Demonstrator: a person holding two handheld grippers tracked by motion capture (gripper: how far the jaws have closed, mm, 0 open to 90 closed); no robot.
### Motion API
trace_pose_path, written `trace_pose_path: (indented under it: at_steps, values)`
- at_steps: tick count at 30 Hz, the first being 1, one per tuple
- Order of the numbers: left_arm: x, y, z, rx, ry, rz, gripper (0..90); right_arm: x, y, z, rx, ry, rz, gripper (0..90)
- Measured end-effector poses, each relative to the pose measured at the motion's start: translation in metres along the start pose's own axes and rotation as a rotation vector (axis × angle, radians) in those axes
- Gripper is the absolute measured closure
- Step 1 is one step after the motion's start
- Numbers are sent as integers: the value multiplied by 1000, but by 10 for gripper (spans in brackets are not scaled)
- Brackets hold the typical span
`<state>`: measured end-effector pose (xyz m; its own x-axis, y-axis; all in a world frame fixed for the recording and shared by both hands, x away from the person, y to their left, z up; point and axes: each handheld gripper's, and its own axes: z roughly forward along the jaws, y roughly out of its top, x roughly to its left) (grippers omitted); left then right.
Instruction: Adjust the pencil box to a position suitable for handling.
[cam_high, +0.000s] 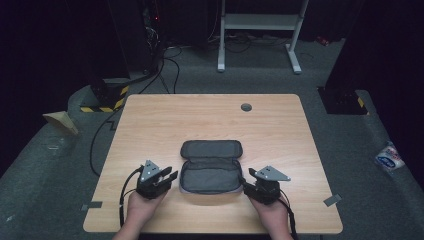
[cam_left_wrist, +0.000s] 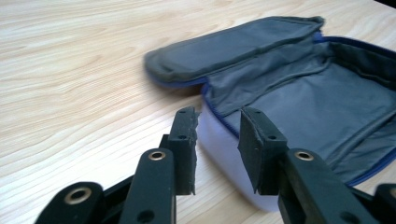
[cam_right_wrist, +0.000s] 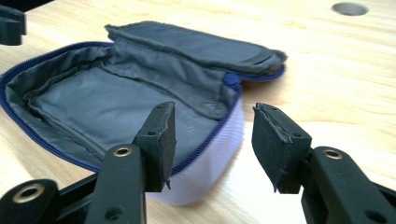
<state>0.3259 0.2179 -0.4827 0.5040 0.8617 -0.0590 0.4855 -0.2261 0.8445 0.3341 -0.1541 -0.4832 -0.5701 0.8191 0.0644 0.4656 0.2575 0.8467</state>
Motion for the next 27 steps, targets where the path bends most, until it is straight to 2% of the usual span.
trace_pose_path:
  at_steps: [2,5,7,12,14,17,20,27]
  values:
    - [3,-1,-3,4,14,-4,654,-6,-1,-4,-7,-8,11,485]
    - [8,-5,-6,46,65,36,654,-17,-4,-9,-3,-33,19,483]
    - [10,-8,-7,74,80,41,653,-24,-7,-10,3,-47,25,483]
    - [18,-18,-10,155,86,12,668,-39,-20,-11,46,-93,25,485]
    - [20,-21,-11,168,89,-3,674,-46,-23,-12,57,-106,24,486]
    - [21,-24,-15,190,96,-21,678,-56,-25,-11,54,-118,55,487]
    - [20,-28,-17,219,105,-26,687,-59,-24,-9,55,-116,71,487]
    - [19,-36,-12,273,98,-33,742,-56,-20,2,67,-106,49,488]
